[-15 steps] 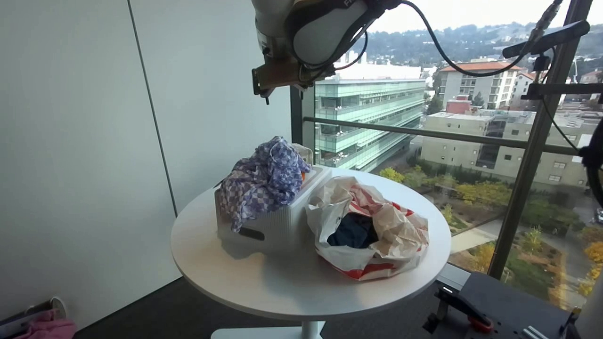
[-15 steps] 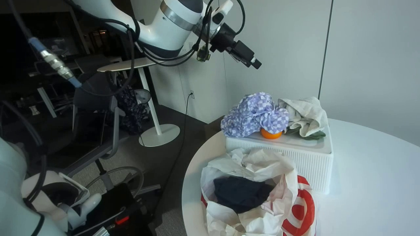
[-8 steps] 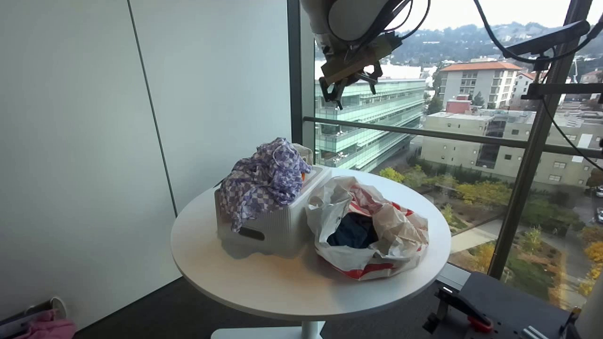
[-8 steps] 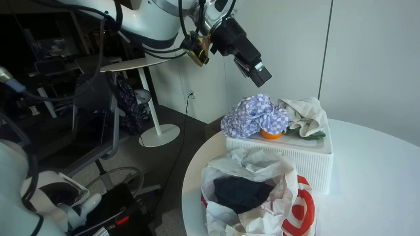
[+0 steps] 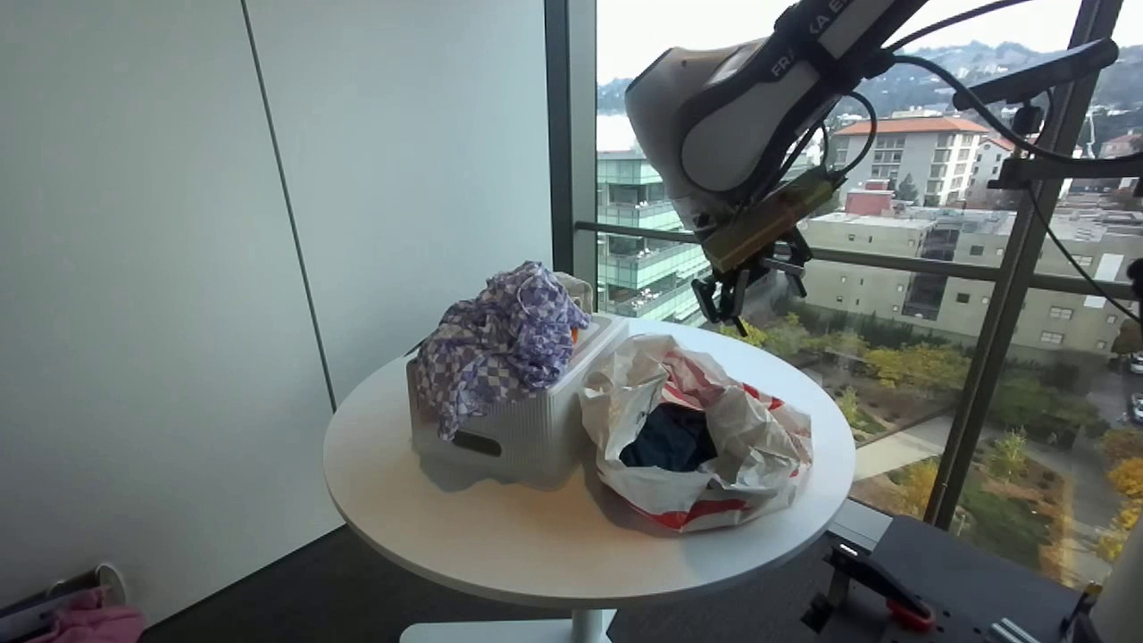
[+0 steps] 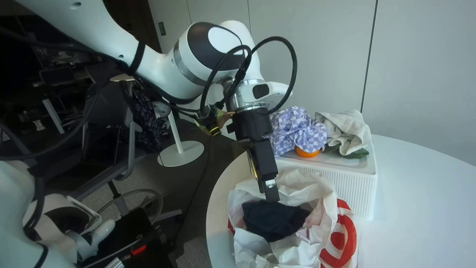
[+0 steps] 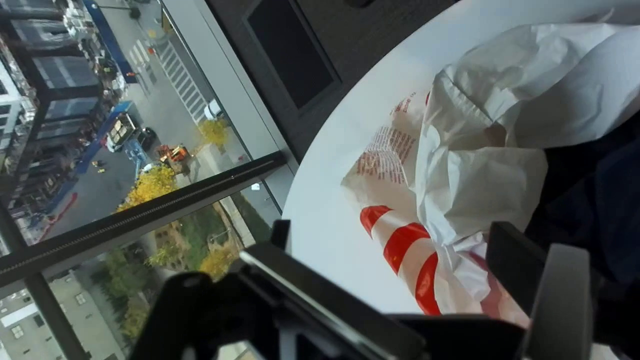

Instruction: Take the clothing out of the carrier bag

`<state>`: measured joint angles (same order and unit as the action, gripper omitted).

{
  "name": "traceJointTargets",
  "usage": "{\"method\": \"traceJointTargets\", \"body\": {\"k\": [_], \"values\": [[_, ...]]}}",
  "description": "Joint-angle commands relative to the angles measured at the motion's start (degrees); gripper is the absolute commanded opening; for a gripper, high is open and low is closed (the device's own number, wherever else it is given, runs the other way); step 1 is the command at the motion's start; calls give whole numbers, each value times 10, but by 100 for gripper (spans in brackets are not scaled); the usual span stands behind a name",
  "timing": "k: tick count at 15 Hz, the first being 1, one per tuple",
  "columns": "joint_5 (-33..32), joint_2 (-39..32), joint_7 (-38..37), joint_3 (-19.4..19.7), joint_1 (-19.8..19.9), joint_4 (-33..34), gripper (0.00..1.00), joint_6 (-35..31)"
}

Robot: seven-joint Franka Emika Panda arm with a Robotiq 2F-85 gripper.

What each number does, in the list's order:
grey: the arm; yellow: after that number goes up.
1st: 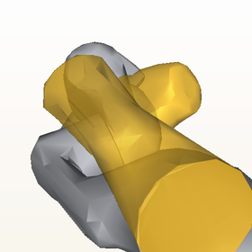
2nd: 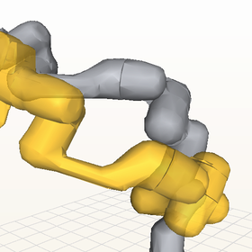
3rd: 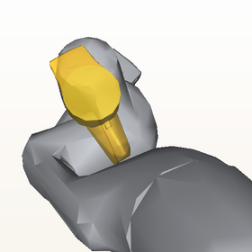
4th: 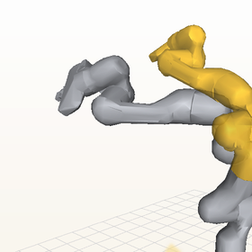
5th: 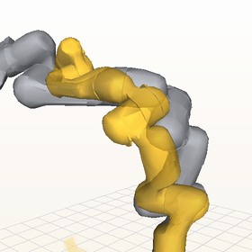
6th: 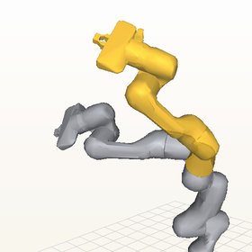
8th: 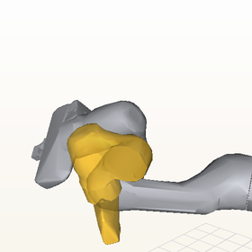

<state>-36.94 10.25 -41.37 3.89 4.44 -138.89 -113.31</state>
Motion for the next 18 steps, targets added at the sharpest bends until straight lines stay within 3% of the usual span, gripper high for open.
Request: {"method": "traceJointTargets", "body": {"k": [1,4,9,12,14,18], "values": [[9,-21,36,6,10,-65,100,-76],[64,-31,54,-3,-2,-111,100,-189],[111,-97,61,-19,-8,-111,100,-340],[84,-149,52,-15,-9,-90,100,-419],[20,-183,35,1,-14,-73,100,-466],[-49,-255,20,25,-6,-23,100,-524]]}}
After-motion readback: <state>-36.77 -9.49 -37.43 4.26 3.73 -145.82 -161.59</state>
